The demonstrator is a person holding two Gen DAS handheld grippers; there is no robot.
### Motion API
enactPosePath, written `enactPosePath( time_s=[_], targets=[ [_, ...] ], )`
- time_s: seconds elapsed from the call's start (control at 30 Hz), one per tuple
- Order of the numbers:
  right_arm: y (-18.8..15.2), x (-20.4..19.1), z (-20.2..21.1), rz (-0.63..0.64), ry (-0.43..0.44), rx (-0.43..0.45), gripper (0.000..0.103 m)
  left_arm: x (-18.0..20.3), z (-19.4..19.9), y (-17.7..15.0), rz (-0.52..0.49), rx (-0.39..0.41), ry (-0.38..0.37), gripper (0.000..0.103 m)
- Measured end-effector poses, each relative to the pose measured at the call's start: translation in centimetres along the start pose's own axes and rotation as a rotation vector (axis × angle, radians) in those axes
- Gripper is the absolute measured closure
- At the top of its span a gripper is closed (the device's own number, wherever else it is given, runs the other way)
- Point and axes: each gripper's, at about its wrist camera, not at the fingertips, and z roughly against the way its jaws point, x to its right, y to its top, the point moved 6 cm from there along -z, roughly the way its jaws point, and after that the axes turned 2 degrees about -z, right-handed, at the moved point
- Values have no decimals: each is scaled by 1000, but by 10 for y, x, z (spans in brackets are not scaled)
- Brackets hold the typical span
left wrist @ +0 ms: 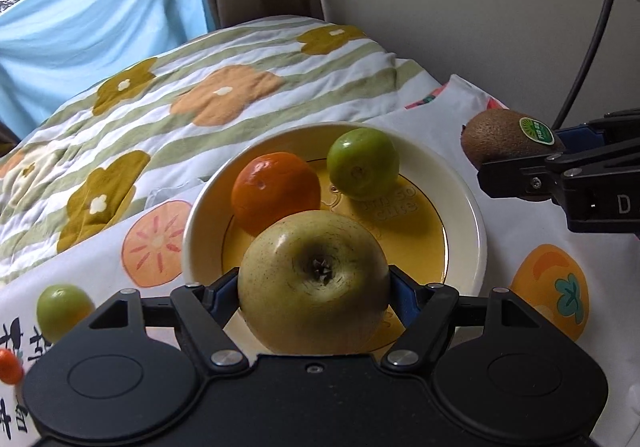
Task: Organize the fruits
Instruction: 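Lower the yellow pear into the bowl and open the left tool, then lower the kiwi into the bowl and open the right tool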
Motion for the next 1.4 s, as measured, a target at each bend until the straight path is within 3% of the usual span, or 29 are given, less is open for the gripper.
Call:
enactPosePath(
  time_s=[0.23,0.37,0.8,1.1,1.4],
  targets=[
    [1,4,-4,-5,-13,-4,38,4,-12,3,-3,-24,-21,24],
    [4,8,0,-5,-18,2,38,4,2,14,-4,38,-21,2],
    [8,4,-12,64,31,-21,38,-19,43,-2,99,21,48,2],
    [-6,-26,-45,364,110,-71,38,-29,62,-29,147,-7,89,2],
    [-14,-38,-59,448,135,-85,38,-42,74,-45,201,-10,146,2]
  ],
)
